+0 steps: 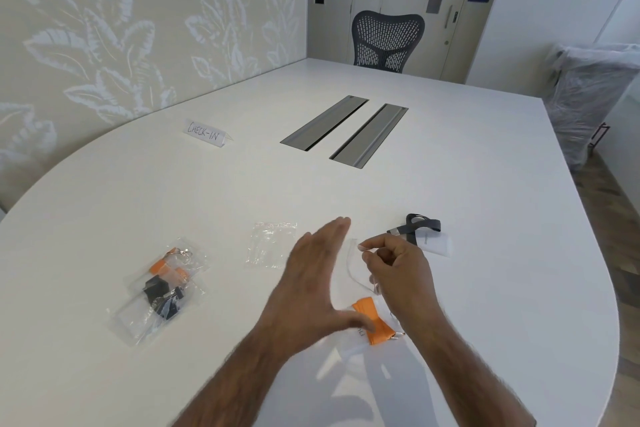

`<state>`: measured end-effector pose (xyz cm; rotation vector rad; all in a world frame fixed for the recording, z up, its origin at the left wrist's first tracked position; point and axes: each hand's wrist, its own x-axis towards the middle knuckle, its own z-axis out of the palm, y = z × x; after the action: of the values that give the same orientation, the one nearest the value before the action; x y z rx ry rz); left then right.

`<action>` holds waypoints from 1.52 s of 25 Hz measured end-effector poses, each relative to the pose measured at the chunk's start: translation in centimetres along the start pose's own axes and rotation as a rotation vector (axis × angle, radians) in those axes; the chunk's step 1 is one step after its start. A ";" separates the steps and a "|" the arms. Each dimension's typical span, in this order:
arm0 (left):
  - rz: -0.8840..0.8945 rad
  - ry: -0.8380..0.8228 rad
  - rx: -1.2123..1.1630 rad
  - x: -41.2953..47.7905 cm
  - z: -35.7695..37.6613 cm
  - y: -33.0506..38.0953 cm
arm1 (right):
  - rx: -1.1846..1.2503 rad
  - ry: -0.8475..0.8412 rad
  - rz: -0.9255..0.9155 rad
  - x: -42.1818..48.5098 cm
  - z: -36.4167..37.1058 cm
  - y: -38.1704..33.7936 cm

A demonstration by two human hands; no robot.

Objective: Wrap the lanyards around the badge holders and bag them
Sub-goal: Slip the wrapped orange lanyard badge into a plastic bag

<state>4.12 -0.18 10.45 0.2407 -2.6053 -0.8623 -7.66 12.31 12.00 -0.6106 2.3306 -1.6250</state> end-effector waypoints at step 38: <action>-0.042 -0.184 -0.174 2.2 0.6 -2.6 | -0.872 -0.767 -0.571 -0.4 -0.8 -2.7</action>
<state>1.99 -2.55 9.15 0.1764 -2.6784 -1.1696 -7.09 12.35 14.83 -1.7979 2.1991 -0.2195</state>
